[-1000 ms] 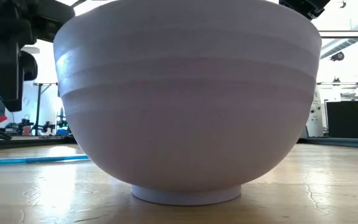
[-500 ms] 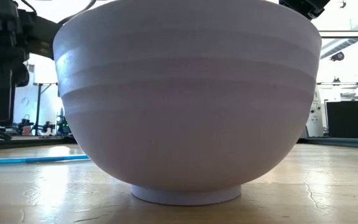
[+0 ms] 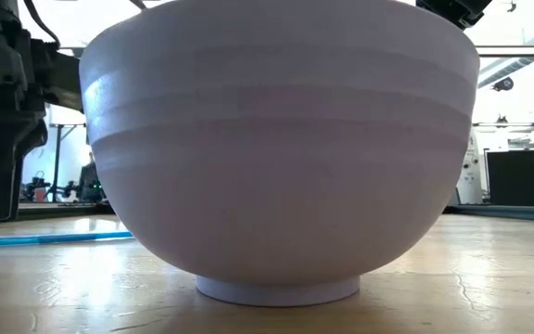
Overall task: Pick & Place Utensil
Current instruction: Put the blue straw into the blue cup
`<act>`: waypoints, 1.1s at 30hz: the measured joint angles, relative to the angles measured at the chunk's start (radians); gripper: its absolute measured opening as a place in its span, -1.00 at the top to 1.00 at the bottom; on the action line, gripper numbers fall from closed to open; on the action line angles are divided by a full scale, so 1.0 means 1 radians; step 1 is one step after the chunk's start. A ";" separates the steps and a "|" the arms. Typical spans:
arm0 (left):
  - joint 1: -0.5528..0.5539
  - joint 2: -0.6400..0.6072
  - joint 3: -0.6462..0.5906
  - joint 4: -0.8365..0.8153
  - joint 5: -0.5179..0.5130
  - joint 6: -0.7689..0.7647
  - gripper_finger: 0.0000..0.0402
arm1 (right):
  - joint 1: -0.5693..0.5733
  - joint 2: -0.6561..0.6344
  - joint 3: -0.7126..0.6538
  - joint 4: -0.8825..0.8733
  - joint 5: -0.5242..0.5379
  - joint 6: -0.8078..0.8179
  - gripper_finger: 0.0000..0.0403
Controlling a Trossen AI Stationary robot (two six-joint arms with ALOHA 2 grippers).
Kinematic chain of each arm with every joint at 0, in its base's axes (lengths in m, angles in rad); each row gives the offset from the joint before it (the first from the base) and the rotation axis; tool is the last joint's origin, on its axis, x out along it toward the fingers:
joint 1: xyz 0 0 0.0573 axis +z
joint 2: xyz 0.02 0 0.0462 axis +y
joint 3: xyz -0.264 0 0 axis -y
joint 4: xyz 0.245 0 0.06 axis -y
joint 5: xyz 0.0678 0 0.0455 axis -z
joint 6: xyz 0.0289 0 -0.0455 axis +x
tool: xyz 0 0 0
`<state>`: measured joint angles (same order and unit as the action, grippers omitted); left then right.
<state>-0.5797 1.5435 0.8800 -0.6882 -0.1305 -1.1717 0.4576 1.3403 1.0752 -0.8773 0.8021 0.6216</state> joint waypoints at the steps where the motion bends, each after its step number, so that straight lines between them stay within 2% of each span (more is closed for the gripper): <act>1: 0.000 0.001 0.002 0.000 0.001 0.000 0.44 | 0.000 0.000 0.000 0.000 0.000 0.000 0.12; 10: 0.000 0.032 -0.001 0.009 0.053 -0.009 0.44 | 0.000 0.000 0.000 0.000 0.000 0.000 0.12; 21: 0.001 0.093 0.003 0.003 0.065 -0.014 0.46 | 0.000 -0.002 0.000 -0.002 0.001 -0.004 0.12; 26: 0.001 0.126 0.004 -0.031 0.068 -0.015 0.61 | 0.000 -0.002 0.000 -0.001 0.001 -0.003 0.12; 33: 0.002 0.173 0.003 -0.051 0.067 0.056 0.95 | 0.000 -0.002 0.000 -0.001 0.001 -0.002 0.12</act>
<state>-0.5774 1.7168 0.8825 -0.7391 -0.0632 -1.1155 0.4576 1.3380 1.0752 -0.8785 0.8028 0.6193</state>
